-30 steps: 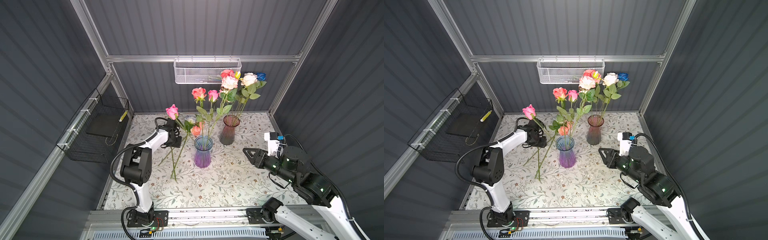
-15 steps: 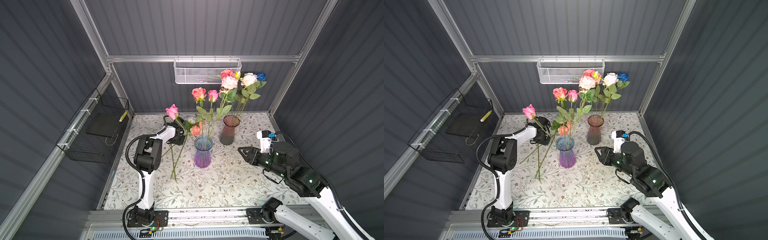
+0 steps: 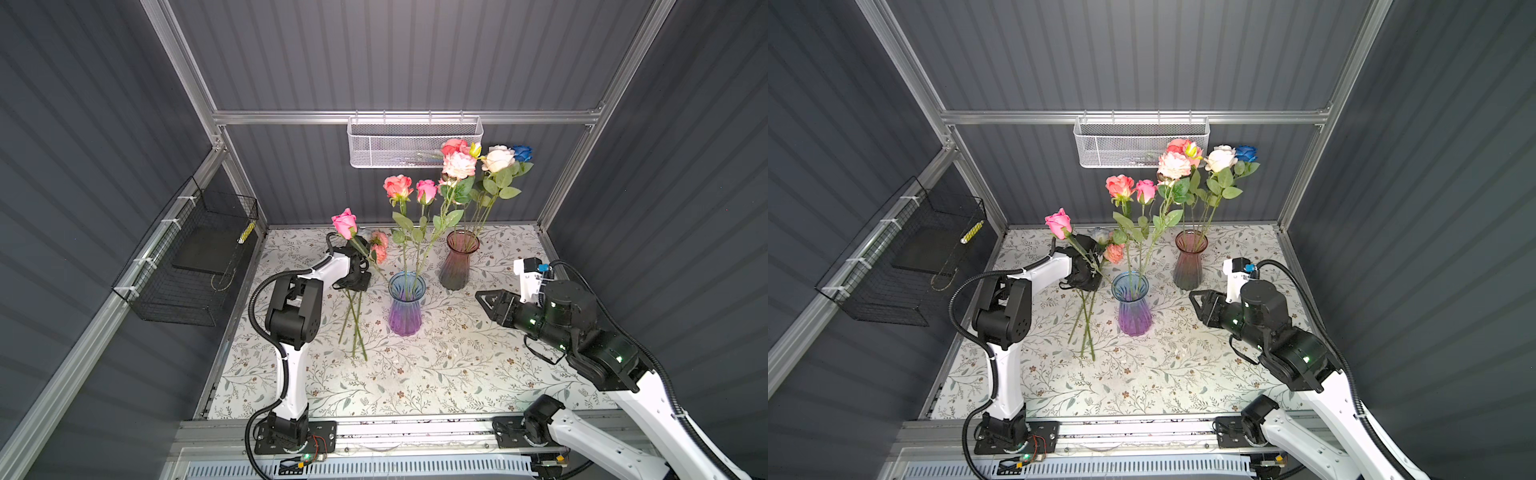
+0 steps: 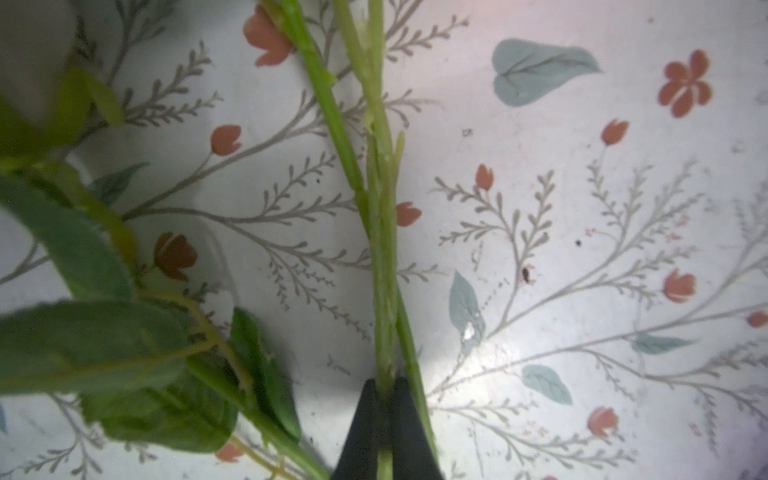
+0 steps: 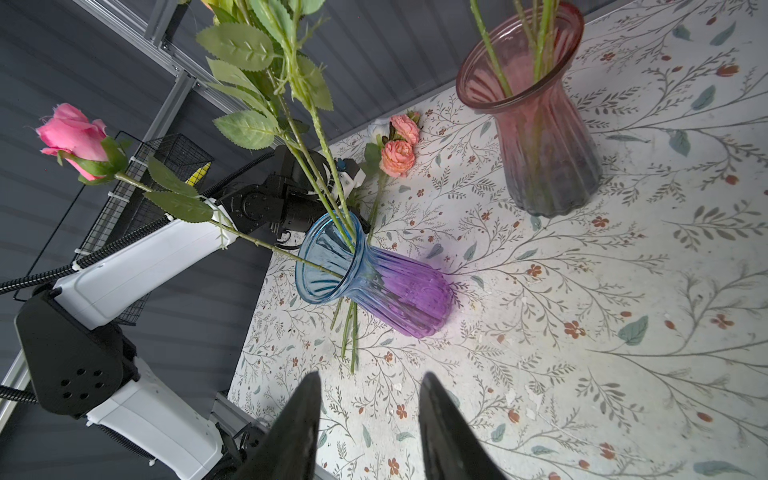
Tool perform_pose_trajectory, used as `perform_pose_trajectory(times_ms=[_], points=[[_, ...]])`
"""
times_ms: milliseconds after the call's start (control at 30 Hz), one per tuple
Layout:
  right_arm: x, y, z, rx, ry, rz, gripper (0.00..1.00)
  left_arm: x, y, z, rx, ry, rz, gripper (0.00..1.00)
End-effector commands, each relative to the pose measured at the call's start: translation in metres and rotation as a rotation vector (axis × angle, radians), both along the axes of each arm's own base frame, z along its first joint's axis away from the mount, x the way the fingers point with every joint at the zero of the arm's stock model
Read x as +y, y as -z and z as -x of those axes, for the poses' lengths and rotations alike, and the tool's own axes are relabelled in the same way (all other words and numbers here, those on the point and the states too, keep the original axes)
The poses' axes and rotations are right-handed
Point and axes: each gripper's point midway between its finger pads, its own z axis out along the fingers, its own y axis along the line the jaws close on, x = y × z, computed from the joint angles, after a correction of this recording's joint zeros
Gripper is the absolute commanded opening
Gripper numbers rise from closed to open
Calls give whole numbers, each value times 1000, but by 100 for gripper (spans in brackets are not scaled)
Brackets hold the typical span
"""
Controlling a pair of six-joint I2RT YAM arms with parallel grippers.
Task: Arrange the flowers into the vase
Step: 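Lift the spray rose upright toward the blue-to-purple vase with the left gripper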
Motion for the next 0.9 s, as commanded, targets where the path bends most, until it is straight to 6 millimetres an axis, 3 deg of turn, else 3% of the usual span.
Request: perform_pose_trajectory(times_ms=[0, 167, 267, 500, 633, 867], points=[[-5, -18, 1, -49, 15, -20, 41, -11, -51, 2, -76, 30, 88, 0], [-6, -20, 5, -53, 14, -38, 41, -10, -92, 9, -148, 32, 127, 0], [-7, -20, 7, -52, 14, -47, 40, -4, -103, 16, -172, 16, 120, 0], [-7, -25, 12, -62, -2, -62, 40, 31, -123, 37, -250, -152, 73, 0], [-3, -28, 13, -64, -25, -67, 39, 42, -159, 52, -341, -236, 182, 0], [17, -33, 9, -49, -100, -85, 36, 42, -233, 85, -522, -237, 367, 0]])
